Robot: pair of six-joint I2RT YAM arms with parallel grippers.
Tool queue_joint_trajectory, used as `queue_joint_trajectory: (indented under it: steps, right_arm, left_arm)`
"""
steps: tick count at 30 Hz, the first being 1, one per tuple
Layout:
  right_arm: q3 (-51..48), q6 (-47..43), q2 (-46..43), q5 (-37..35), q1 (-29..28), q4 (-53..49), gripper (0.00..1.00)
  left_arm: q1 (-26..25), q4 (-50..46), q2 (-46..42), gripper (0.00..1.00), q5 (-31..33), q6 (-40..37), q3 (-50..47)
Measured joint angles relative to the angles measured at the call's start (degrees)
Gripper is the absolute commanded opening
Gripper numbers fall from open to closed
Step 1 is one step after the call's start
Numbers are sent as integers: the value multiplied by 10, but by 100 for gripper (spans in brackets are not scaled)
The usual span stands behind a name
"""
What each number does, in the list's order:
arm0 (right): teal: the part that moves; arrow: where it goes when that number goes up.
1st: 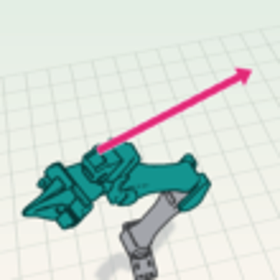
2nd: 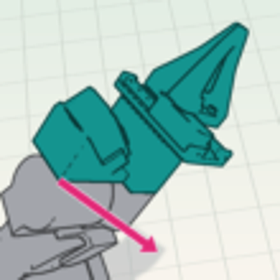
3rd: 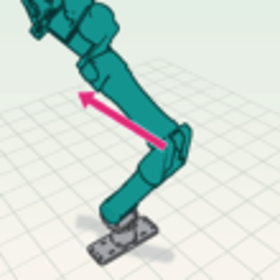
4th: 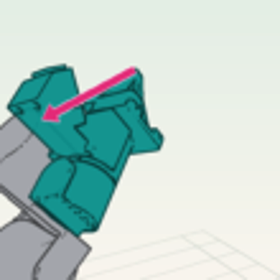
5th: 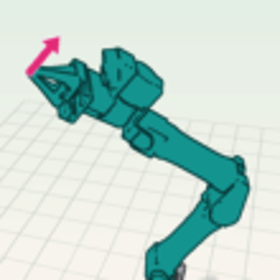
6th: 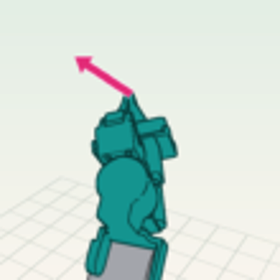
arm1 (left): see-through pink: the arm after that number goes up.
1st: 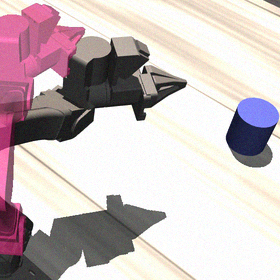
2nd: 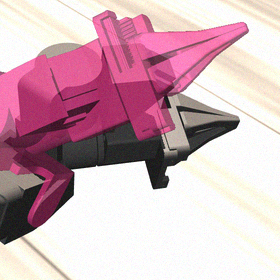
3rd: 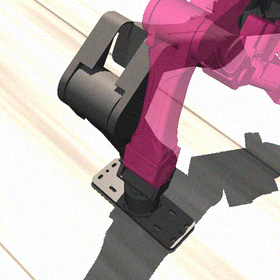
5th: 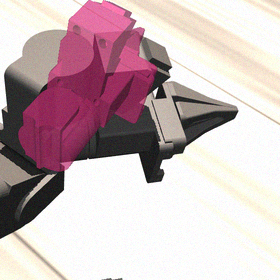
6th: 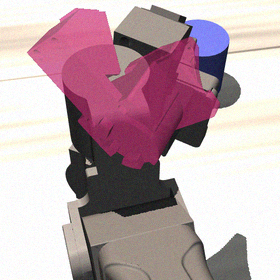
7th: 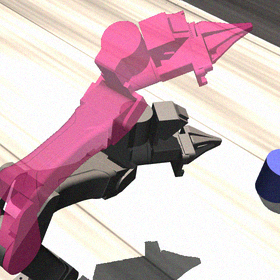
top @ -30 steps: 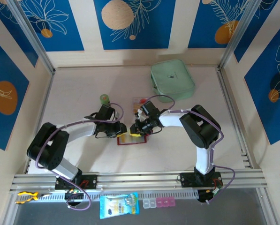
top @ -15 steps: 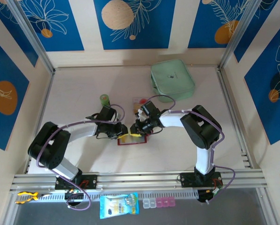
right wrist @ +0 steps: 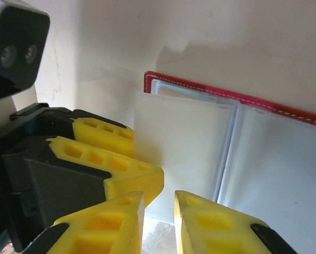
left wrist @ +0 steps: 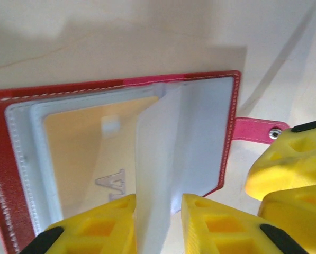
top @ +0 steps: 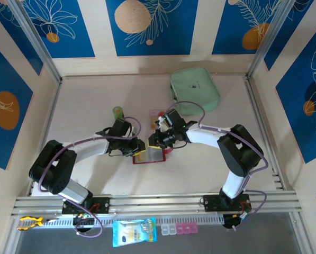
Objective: Take the credit cards out of the card holder
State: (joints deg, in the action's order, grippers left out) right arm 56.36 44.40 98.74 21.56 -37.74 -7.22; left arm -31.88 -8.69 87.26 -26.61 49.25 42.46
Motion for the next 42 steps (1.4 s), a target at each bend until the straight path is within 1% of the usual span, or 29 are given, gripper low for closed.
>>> queue_joint_trajectory:
  steps: [3, 10, 19, 24, 36, 42]
  right_arm:
    - [-6, -1, -20, -6, 10, -5, 24]
    - [-31, -4, -53, -15, 26, -18, 24]
    - [-67, -4, -116, -45, 53, -43, 26]
    - [-86, -4, -147, -50, 67, -49, 27]
    - [-100, 2, -148, -49, 66, -46, 27]
    - [-96, 5, -126, -46, 49, -44, 26]
  left_arm:
    - [-7, -2, 0, 28, 0, 0, 14]
    - [-33, -3, 23, 37, -2, 4, 53]
    - [-66, 0, 76, 40, -2, 4, 98]
    - [-73, 12, 103, 41, -5, 10, 102]
    - [-72, 21, 111, 41, -6, 15, 102]
    - [-61, 21, 78, 39, -5, 14, 90]
